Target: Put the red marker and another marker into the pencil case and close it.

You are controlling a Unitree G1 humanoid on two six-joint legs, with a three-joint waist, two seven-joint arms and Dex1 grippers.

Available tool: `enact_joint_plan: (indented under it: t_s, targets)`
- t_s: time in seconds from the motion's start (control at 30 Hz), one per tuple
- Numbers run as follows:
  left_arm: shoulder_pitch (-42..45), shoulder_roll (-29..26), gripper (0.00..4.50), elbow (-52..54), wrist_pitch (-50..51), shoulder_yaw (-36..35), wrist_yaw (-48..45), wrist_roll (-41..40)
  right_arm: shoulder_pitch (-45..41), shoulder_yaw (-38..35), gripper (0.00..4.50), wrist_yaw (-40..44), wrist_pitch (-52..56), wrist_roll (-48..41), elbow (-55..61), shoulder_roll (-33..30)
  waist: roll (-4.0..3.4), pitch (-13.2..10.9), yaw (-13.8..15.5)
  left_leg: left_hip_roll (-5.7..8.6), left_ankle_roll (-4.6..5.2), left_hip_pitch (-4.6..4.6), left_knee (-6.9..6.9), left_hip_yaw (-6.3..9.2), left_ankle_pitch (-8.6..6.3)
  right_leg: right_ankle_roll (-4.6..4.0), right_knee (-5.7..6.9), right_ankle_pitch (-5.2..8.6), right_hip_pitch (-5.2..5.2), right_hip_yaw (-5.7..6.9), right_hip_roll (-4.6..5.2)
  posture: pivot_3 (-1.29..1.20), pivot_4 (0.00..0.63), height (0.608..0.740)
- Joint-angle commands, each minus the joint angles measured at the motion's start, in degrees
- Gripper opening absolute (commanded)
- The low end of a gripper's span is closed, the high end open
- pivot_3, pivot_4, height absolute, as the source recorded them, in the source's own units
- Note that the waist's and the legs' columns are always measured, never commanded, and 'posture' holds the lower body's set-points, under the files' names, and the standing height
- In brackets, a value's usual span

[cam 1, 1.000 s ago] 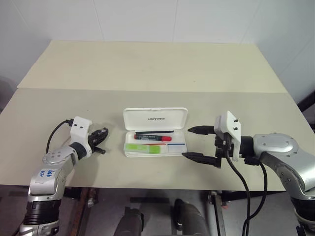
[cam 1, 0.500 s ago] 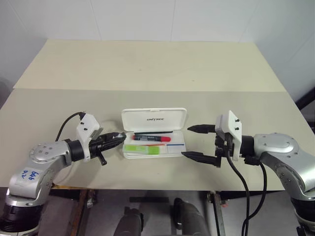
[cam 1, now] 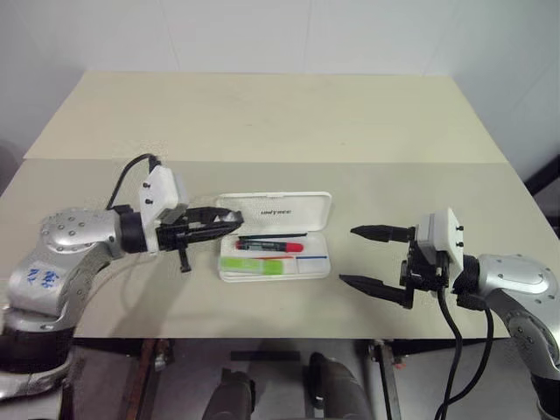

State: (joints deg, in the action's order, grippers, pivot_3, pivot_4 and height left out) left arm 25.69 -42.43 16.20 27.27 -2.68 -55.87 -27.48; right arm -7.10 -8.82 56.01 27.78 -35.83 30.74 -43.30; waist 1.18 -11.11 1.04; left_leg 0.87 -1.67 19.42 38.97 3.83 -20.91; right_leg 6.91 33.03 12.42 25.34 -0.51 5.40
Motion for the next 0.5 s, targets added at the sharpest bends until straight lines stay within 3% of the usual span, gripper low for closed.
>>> enact_joint_plan:
  t_s: [0.03, 0.23, 0.5]
  targets:
    - [4.8, 3.8, 0.4, -7.4, -7.1, 5.3, -1.7, 4.8, -0.1, -0.1, 4.5, -1.1, -1.9, 0.2, 0.6, 1.1, 0.0, 0.0, 0.1, 0.0, -0.01, 0.0, 0.01, 0.01, 0.01, 0.0, 0.02, 0.0, 0.0, 0.0, -0.01, 0.0, 0.15, 0.74]
    - [10.6, 12.3, 0.4, -17.8, -13.0, 14.1, -4.5, 10.2, 1.6, 0.2, 4.5, -4.4, -2.2, 1.6, 2.2, 2.4, 0.0, 0.0, 0.3, 0.03, 0.0, 0.08, 0.04, 0.0, 0.01, 0.07, 0.18, -0.04, 0.0, -0.01, 0.01, 0.0, 0.15, 0.74]
    - [13.7, 17.6, 0.4, -24.6, -17.6, 19.1, -4.7, 16.6, 7.4, -3.1, 4.5, -6.0, -2.5, 1.1, 4.9, 1.3, 0.0, 0.0, 0.3, 0.03, 0.06, 0.18, 0.05, -0.01, -0.02, 0.11, 0.04, -0.06, 0.01, 0.0, 0.01, 0.0, 0.15, 0.74]
